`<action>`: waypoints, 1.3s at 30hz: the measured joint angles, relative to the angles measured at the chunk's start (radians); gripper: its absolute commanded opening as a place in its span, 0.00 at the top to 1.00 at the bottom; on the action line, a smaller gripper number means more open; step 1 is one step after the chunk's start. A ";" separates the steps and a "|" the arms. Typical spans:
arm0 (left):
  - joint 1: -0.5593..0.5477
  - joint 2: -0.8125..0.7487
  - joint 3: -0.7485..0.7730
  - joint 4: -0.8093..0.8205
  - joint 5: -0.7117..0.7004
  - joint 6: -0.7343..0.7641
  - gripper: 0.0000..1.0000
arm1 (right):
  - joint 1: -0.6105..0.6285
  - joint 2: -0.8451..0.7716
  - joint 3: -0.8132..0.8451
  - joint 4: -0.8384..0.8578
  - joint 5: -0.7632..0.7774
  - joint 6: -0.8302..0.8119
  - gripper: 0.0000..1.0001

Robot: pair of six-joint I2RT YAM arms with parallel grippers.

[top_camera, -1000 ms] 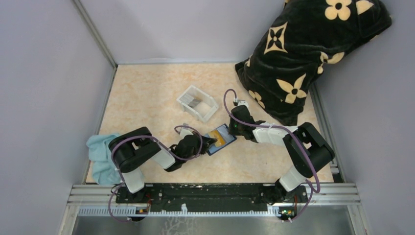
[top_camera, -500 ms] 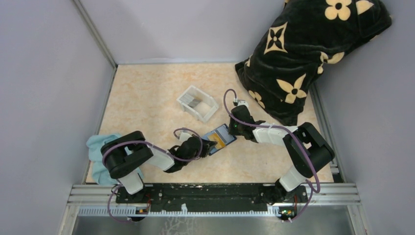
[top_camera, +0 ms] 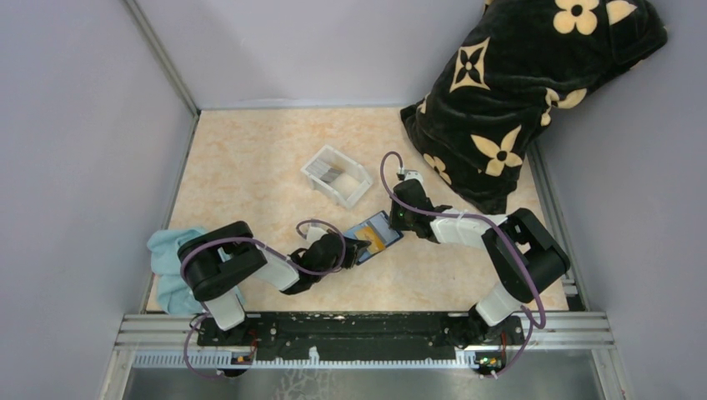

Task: Put the credit cards into the card holder
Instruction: Insert the credit card into the card holder.

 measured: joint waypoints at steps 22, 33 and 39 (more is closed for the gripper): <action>-0.051 0.013 0.018 -0.026 -0.009 -0.071 1.00 | 0.000 0.000 0.000 0.001 0.000 0.000 1.00; -0.015 0.028 0.018 0.002 -0.022 -0.058 1.00 | 0.000 0.000 0.000 0.001 0.000 0.000 1.00; 0.021 0.043 0.018 0.031 -0.009 -0.027 1.00 | 0.001 0.000 0.000 0.001 0.000 0.000 1.00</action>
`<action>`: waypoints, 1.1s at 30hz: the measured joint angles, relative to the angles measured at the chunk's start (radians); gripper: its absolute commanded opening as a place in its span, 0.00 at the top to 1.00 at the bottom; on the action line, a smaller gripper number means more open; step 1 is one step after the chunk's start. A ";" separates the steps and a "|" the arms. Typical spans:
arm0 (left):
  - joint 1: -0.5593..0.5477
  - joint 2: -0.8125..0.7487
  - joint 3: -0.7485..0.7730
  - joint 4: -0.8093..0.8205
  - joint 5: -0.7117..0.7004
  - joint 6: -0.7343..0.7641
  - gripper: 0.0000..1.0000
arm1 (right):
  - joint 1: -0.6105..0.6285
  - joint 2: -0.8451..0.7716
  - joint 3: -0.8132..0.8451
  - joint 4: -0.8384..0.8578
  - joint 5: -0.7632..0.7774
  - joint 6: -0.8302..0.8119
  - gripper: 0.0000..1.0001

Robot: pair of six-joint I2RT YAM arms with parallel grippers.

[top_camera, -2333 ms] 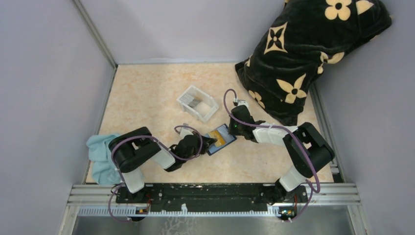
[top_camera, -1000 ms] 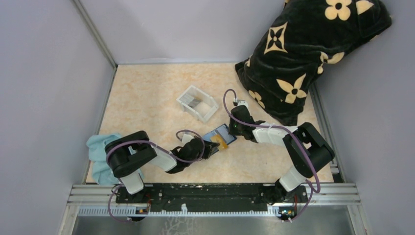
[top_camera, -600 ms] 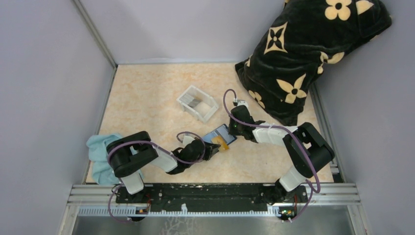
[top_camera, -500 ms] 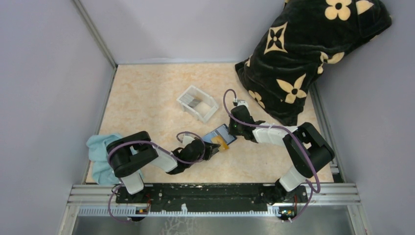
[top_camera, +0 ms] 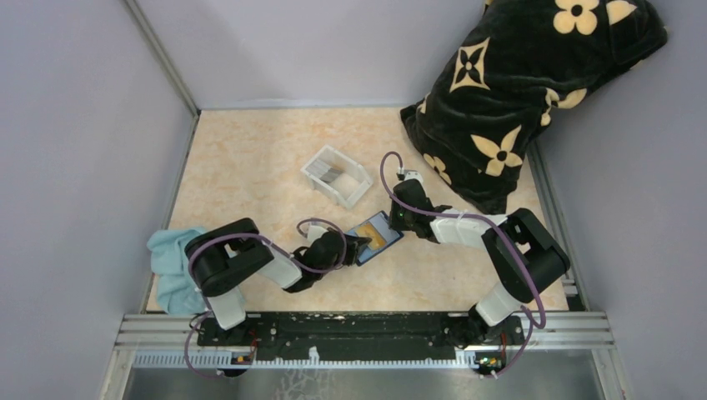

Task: Put the credit cards into the card holder
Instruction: Insert the credit card into the card holder.

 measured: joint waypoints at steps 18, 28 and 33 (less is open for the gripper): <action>0.051 0.101 0.036 0.134 0.108 0.092 0.76 | 0.005 0.006 0.002 0.008 0.008 -0.001 1.00; 0.054 0.074 0.051 0.108 0.150 0.141 0.42 | 0.006 0.010 0.003 0.015 0.008 0.000 1.00; 0.054 0.023 0.080 -0.004 0.166 0.189 0.41 | 0.008 0.010 0.002 0.016 0.004 0.000 1.00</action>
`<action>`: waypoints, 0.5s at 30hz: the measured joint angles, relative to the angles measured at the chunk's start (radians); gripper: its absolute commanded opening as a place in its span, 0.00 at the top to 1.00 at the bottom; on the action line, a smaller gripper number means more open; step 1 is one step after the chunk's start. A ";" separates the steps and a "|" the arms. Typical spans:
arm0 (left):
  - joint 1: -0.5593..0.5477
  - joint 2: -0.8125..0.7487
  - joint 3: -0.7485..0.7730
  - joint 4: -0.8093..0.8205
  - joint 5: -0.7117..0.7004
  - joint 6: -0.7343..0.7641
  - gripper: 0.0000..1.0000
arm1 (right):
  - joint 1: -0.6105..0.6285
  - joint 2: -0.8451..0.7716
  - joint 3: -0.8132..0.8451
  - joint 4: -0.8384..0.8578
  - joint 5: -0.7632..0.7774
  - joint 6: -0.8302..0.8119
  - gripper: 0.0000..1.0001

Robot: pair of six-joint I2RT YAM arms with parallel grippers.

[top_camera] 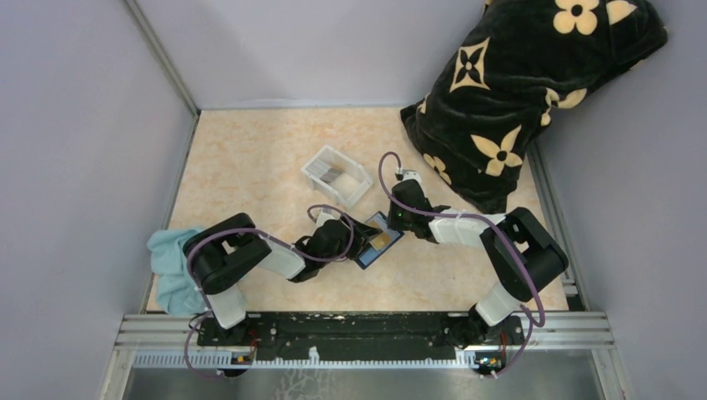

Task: Put the credit cards into the card holder
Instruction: Insert the credit card into the card holder.

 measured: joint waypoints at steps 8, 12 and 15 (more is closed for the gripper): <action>0.007 -0.077 0.039 -0.197 0.013 0.076 0.37 | 0.006 0.000 0.000 -0.001 -0.002 0.000 1.00; 0.010 -0.109 0.051 -0.259 0.013 0.119 0.34 | 0.006 0.000 0.000 -0.002 -0.005 0.000 1.00; 0.011 -0.126 0.076 -0.319 0.010 0.161 0.34 | 0.006 0.000 0.000 -0.002 -0.004 0.000 1.00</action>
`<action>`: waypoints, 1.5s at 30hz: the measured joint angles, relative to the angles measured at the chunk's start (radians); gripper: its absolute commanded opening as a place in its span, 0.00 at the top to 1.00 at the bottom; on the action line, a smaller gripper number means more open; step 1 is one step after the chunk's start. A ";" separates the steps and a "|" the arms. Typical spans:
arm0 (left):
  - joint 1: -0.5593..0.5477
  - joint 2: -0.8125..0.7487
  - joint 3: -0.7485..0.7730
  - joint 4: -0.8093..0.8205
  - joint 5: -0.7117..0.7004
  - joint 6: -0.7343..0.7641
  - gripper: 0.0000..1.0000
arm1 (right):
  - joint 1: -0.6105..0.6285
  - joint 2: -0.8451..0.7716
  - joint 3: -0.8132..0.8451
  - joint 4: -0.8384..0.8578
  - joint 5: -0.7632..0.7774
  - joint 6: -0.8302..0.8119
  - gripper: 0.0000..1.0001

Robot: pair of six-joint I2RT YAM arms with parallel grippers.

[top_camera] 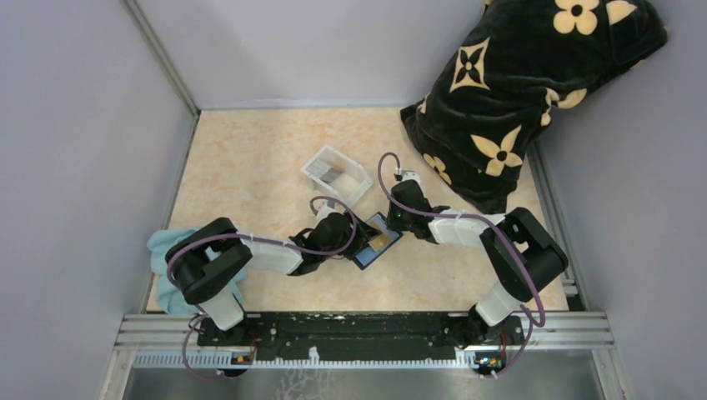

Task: Put the credit cards into the card holder
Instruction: Insert the credit card into the card holder.

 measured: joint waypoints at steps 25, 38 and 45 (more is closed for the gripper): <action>0.000 -0.115 0.035 -0.241 -0.075 0.302 0.88 | 0.000 0.000 0.000 -0.001 -0.004 0.000 1.00; 0.000 -0.080 0.112 -0.312 -0.046 0.406 1.00 | 0.000 0.000 0.005 -0.011 -0.004 0.000 1.00; -0.007 -0.081 0.112 -0.349 -0.053 0.432 1.00 | 0.000 0.001 0.006 -0.011 -0.004 0.000 1.00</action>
